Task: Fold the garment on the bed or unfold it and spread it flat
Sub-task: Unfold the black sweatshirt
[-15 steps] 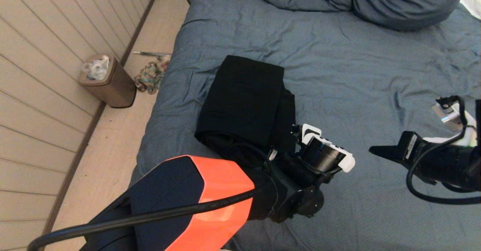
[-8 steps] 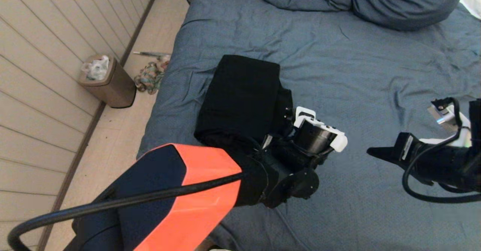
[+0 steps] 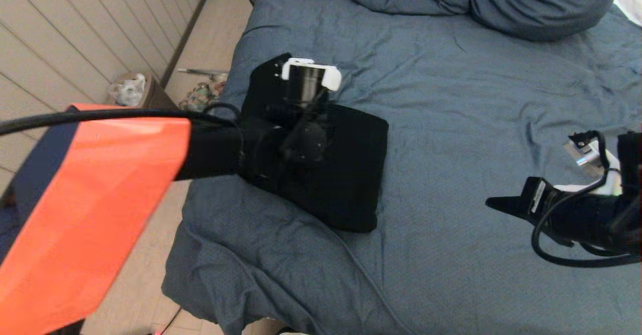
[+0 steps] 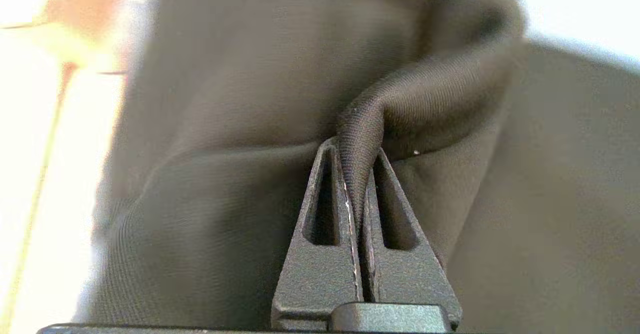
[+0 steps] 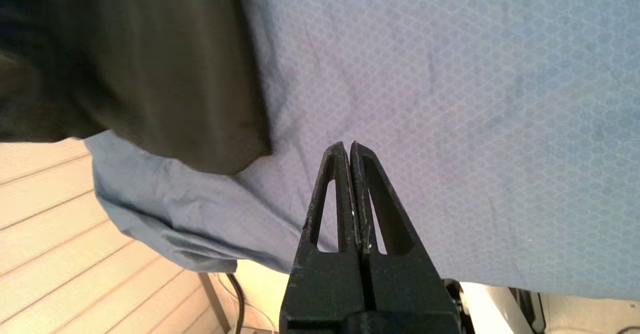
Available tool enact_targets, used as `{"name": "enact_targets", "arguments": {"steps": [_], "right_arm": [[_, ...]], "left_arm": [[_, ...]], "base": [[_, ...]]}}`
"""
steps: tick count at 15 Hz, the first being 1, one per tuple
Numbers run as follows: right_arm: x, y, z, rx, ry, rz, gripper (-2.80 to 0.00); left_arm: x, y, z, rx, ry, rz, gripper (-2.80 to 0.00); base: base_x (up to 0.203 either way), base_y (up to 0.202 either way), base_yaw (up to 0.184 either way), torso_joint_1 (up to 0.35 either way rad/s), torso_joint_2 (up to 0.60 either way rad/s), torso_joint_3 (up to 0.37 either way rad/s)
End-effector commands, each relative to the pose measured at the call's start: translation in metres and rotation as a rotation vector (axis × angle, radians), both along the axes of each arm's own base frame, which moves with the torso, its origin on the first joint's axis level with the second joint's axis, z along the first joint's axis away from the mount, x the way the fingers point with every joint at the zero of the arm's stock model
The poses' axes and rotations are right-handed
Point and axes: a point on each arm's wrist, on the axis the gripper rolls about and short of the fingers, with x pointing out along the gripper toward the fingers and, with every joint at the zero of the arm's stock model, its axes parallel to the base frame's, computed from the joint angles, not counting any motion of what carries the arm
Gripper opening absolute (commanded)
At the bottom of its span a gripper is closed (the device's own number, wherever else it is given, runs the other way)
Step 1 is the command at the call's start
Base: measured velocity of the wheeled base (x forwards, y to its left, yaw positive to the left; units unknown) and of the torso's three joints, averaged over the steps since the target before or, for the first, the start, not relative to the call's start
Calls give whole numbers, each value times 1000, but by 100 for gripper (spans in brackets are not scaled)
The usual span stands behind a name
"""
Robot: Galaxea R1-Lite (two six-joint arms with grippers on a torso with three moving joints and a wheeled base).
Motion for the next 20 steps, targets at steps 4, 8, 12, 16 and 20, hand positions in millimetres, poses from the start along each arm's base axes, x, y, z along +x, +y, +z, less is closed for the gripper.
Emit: {"name": "enact_targets", "arguments": {"steps": [4,8,12,16,20], "right_arm": [[12,9,-14,-2,65,35,-280],[17,16,-21,-10,97,64,-280],[16,17,-22,-10,98,65,-280],[15,16,-23,-9,102,64,-280],[14,16,-23,-10,101,65,-280]], "left_arm": [[3,79,38,-73,-41,124,-280],[-2,80,-3,-52,37,115,-280],[-10,71,-6,-72,23,33,0],[-13,77,18,-108,-31,49,0],[-15,118,63,-170,-135,133,0]], "base": [[0,0,0,0,0,0],[0,0,0,0,0,0],[0,0,0,0,0,0],[0,0,0,0,0,0],[0,0,0,0,0,0]]}}
